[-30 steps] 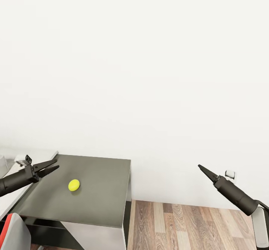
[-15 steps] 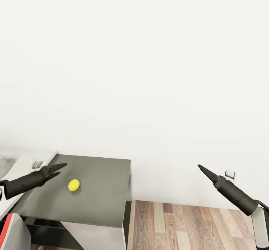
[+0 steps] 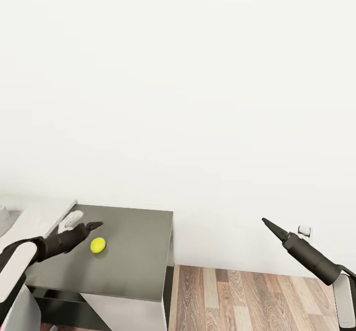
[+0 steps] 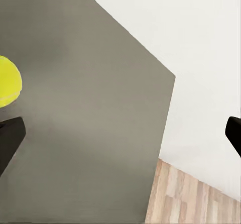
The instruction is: Put all the toys in the child's room - the three board games (two on the bed and one on the table), the two jigsaw puzzles on the table, and the tennis ball on the table - inside the toy box on the table in the child's room.
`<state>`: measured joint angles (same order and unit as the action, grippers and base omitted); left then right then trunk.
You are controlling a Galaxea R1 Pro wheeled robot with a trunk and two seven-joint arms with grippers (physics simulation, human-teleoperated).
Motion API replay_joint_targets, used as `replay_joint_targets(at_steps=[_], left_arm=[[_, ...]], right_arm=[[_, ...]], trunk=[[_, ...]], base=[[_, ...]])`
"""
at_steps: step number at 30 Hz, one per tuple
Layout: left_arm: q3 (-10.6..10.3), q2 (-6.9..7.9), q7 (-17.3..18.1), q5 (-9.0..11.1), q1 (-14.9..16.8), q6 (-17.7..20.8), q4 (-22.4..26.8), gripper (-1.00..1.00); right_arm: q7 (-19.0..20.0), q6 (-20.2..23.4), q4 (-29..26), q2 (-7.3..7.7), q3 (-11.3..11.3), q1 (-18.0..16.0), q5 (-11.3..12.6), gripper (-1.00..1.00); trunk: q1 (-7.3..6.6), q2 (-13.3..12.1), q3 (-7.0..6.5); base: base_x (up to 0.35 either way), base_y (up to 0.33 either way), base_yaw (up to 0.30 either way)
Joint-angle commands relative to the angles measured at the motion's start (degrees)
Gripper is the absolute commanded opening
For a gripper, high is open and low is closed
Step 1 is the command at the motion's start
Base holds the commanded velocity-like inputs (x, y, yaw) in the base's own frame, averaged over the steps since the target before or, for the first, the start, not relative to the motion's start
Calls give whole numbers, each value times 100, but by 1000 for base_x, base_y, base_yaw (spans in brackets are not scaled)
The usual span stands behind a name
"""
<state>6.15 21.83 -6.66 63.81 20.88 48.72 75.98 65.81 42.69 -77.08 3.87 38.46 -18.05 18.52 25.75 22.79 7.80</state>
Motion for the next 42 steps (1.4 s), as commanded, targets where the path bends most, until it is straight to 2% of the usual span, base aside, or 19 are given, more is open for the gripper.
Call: replay_joint_targets(at_steps=[1,2,4,5,7,8,10,11,12,13,15,16,22,25,30,34,38,39,42], left_arm=[[3,-52,-153,-40,16,-12,8,100],[-1,-154,-315,-279,55,-105,8,100],[-4,-275,-446,-563,120,-200,7,100],[-7,-414,-554,-878,197,-265,1,100],[-9,-558,-640,-1205,271,-312,-11,100],[-9,-715,-701,-1567,333,-348,-23,100],[-9,-847,-742,-1884,376,-374,-32,100],[-9,-967,-770,-2192,403,-399,-38,100],[-9,-1022,-780,-2337,413,-417,-40,100],[-9,-1121,-797,-2605,427,-463,-43,100],[-9,-1208,-808,-2836,436,-525,-50,100],[-9,-1280,-818,-3031,442,-592,-59,100],[-9,-1474,-973,-3478,455,-748,-101,100],[-9,-1536,-1131,-3546,456,-766,-117,100],[-10,-1692,-1627,-3616,460,-791,-250,100],[-18,-1760,-1763,-3631,524,-863,-427,100],[-194,-1795,-1818,-3731,728,-963,-824,100],[-281,-1798,-1826,-3816,815,-980,-992,100],[-363,-1806,-1832,-3966,939,-1000,-1228,100]], right_arm=[[-7,37,0,0,4,-5,19,100],[-30,37,0,0,4,-5,23,100],[-47,37,0,0,4,-7,25,100],[-61,37,0,0,4,-6,26,100],[-70,37,0,0,4,-6,27,100],[-75,37,0,0,4,-6,28,100],[-79,37,0,0,4,-6,28,100],[-81,37,0,0,4,-6,28,100],[-82,37,0,0,4,-6,28,100],[-83,37,0,0,4,-6,29,100],[-84,37,0,0,4,-6,29,100],[-85,37,0,0,4,-6,29,100],[-85,37,0,0,4,-8,29,100],[-85,37,0,0,4,-7,29,100],[-120,37,0,0,-27,-6,22,100],[-185,37,0,0,-126,-6,21,100],[-305,37,0,0,-242,-6,20,100],[-353,37,-3,0,-272,-6,20,100],[-415,37,-7,0,-305,-5,20,100]], trunk=[[3,13,12],[3,13,12],[3,13,12],[3,13,12],[3,13,12],[3,13,12],[3,13,12],[3,13,12],[3,13,12],[3,13,12],[3,13,12],[3,13,12],[3,13,12],[3,13,12],[3,13,12],[3,13,12],[3,13,12],[3,13,12],[3,13,12]], base=[[0,0,0],[0,0,0],[0,0,0],[0,0,0],[0,0,0],[0,0,0],[0,0,0],[0,0,0],[0,0,0],[0,0,0],[0,0,0],[0,0,0],[0,0,0],[0,0,0],[0,0,0],[0,0,0],[0,0,0],[0,0,0],[0,0,0]])
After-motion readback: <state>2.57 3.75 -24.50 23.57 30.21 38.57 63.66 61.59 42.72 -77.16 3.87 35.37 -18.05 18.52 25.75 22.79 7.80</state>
